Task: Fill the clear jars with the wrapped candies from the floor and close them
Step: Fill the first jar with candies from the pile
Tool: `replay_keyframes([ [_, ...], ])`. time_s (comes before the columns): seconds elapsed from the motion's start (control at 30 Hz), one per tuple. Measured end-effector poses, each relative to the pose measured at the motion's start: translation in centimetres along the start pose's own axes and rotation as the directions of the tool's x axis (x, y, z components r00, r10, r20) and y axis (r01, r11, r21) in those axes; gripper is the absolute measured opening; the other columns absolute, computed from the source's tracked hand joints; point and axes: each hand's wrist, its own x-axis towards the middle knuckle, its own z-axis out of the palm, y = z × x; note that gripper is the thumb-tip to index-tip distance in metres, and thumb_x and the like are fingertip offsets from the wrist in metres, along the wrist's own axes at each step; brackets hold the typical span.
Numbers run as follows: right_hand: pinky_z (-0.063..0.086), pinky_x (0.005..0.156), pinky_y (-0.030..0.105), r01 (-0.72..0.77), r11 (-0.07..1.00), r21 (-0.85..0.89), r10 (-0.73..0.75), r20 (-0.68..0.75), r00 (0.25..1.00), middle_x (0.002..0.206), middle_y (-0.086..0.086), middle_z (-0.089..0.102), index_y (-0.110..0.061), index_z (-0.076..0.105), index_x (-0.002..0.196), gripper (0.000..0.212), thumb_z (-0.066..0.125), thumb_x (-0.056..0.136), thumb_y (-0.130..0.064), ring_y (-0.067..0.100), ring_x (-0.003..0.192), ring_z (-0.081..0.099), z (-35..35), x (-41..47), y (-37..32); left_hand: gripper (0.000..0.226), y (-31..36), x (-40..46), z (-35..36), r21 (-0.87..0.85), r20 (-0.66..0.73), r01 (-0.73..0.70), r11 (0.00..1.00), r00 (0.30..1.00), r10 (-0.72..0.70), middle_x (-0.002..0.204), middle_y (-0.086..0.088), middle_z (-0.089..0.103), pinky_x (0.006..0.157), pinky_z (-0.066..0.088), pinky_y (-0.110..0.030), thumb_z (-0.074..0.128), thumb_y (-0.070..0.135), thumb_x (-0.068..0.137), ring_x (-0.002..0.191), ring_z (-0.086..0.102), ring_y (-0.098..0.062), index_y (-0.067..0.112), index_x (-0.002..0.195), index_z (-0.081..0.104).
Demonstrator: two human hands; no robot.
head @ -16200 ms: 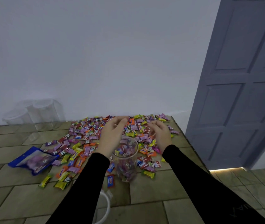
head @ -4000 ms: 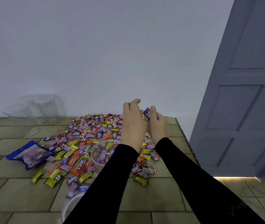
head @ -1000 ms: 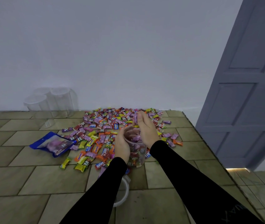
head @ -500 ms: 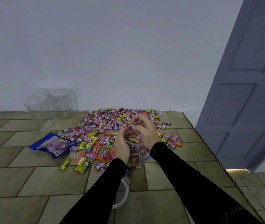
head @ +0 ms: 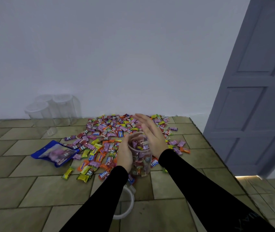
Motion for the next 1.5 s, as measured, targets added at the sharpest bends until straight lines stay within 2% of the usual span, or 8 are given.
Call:
replay_keyframes([
  [0.2, 0.042, 0.093, 0.018, -0.025, 0.998, -0.064, 0.010, -0.220, 0.975, 0.115, -0.006, 0.064, -0.025, 0.057, 0.117, 0.028, 0.036, 0.100, -0.032, 0.003, 0.112, 0.056, -2.9, 0.3, 2.4, 0.028, 3.3, -1.2, 0.1, 0.321, 0.030, -0.363, 0.875, 0.927, 0.374, 0.122, 0.005, 0.062, 0.080, 0.050, -0.011, 0.040, 0.024, 0.104, 0.100, 0.059, 0.009, 0.021, 0.118, 0.064],
  [0.37, 0.044, 0.099, 0.031, -0.253, 0.936, -0.246, 0.190, -0.255, 0.948, 0.124, -0.005, 0.056, -0.028, 0.054, 0.120, 0.024, 0.040, 0.101, -0.034, 0.006, 0.114, 0.052, -5.8, -0.7, 7.1, 0.022, 5.9, -2.0, 4.1, 0.556, 0.362, -0.655, 0.511, 0.745, 0.560, 0.115, 0.012, 0.050, 0.090, 0.043, -0.023, 0.049, 0.024, 0.096, 0.111, 0.050, -0.006, 0.032, 0.112, 0.061],
  [0.53, 0.046, 0.090, 0.044, -0.396, 0.792, -0.465, 0.269, -0.316, 0.910, 0.109, -0.002, 0.057, -0.026, 0.059, 0.108, 0.038, 0.039, 0.083, -0.046, 0.017, 0.101, 0.055, -8.3, -1.7, 10.3, 0.037, 4.2, -2.5, 8.5, 0.675, 0.570, -0.664, 0.321, 0.746, 0.345, 0.130, 0.005, 0.041, 0.087, 0.033, -0.008, 0.048, 0.015, 0.097, 0.102, 0.042, -0.001, 0.018, 0.133, 0.052],
  [0.7, 0.044, 0.088, 0.036, -0.447, 0.683, -0.578, 0.332, -0.299, 0.895, 0.117, 0.012, 0.053, -0.009, 0.061, 0.110, 0.020, 0.048, 0.094, -0.012, 0.029, 0.105, 0.053, -11.7, -2.1, 12.3, 0.046, -1.9, -2.0, 9.6, 0.828, 0.559, -0.556, 0.070, 0.829, -0.034, 0.138, -0.007, 0.035, 0.095, 0.045, -0.041, 0.045, 0.008, 0.094, 0.120, 0.041, -0.026, 0.016, 0.139, 0.041],
  [0.9, 0.033, 0.109, 0.038, -0.319, 0.454, -0.832, 0.396, -0.132, 0.909, 0.150, 0.001, 0.029, -0.024, 0.047, 0.133, 0.039, 0.041, 0.099, -0.040, 0.023, 0.138, 0.031, -13.4, -2.6, 14.1, 0.057, -7.1, -1.2, 9.0, 0.876, 0.385, -0.422, -0.233, 0.904, -0.189, 0.160, -0.013, 0.006, 0.108, 0.030, -0.048, 0.042, 0.036, 0.101, 0.142, 0.015, -0.035, 0.017, 0.150, 0.022],
  [1.1, 0.017, 0.117, 0.049, -0.183, 0.347, -0.920, 0.487, 0.009, 0.874, 0.161, 0.002, 0.005, -0.035, 0.016, 0.152, 0.058, 0.034, 0.099, -0.050, 0.029, 0.147, 0.006, -13.1, -1.2, 15.6, 0.048, -10.3, 0.0, 8.3, 0.915, 0.282, -0.300, -0.271, 0.954, -0.105, 0.112, -0.011, 0.070, 0.057, 0.055, -0.041, 0.035, 0.046, 0.081, 0.091, 0.068, -0.031, 0.027, 0.101, 0.074],
  [1.37, 0.036, 0.101, 0.033, -0.122, 0.389, -0.913, 0.383, 0.039, 0.923, 0.136, 0.003, 0.043, -0.039, 0.036, 0.143, 0.041, 0.034, 0.102, -0.041, 0.023, 0.124, 0.036, -12.2, -0.7, 17.2, 0.039, -11.1, 1.7, 8.7, 0.932, 0.291, -0.277, -0.234, 0.956, 0.027, 0.085, -0.007, 0.064, 0.045, 0.046, -0.025, 0.086, 0.032, 0.059, 0.070, 0.061, -0.023, 0.023, 0.094, 0.071],
  [1.5, 0.041, 0.092, 0.034, -0.119, 0.424, -0.898, 0.376, 0.055, 0.925, 0.127, 0.006, 0.048, -0.029, 0.044, 0.135, 0.036, 0.040, 0.100, -0.024, 0.025, 0.116, 0.045, -11.8, -0.4, 17.0, 0.033, -10.9, 2.1, 9.0, 0.926, 0.329, -0.299, -0.230, 0.939, 0.103, 0.071, -0.005, 0.058, 0.039, 0.041, -0.023, 0.081, 0.013, 0.054, 0.061, 0.057, -0.019, 0.021, 0.085, 0.070],
])
